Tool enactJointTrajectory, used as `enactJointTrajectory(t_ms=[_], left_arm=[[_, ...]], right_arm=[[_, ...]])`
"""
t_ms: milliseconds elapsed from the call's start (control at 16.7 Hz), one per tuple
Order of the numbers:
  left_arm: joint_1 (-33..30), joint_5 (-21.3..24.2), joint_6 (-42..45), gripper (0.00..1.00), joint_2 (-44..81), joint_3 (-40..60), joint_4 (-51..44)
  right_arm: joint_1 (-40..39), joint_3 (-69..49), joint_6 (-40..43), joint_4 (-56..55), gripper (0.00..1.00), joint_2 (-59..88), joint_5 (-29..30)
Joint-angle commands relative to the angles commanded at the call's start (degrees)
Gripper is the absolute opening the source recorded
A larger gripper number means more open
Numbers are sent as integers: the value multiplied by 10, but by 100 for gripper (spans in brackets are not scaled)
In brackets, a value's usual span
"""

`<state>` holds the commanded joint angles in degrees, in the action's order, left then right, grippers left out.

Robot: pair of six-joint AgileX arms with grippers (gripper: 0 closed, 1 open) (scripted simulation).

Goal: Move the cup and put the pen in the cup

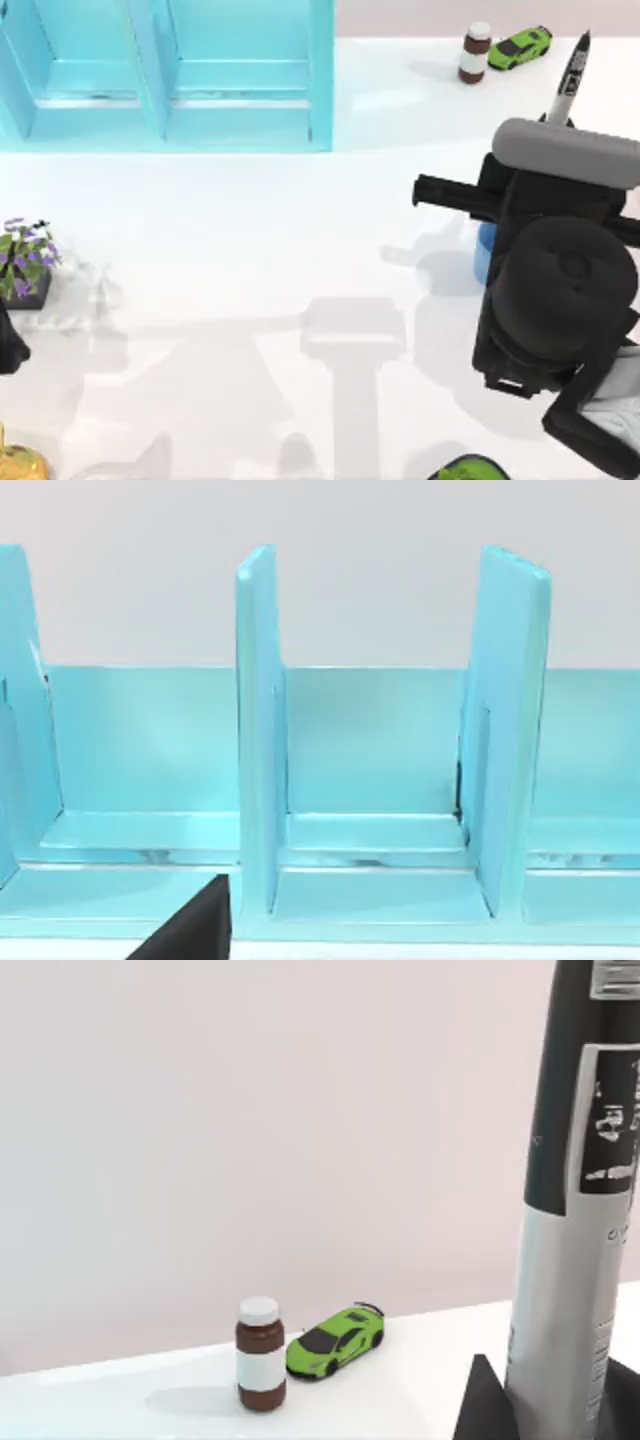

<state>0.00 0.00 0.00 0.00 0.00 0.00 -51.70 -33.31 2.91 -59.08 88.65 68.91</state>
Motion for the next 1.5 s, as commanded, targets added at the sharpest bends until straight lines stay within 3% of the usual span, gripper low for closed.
enactJointTrajectory(t_ms=[360,780,1020,1500], left_arm=[[0,0,0,100,0,0,0],[0,0,0,100,0,0,0],[0,0,0,100,0,0,0],[0,0,0,100,0,0,0]], right_arm=[[5,-3,-2,-1,0,5,-3],[73,-21,-9,-38,0,68,-71],[76,-23,-10,-41,0,71,-74],[76,-23,-10,-41,60,71,-74]])
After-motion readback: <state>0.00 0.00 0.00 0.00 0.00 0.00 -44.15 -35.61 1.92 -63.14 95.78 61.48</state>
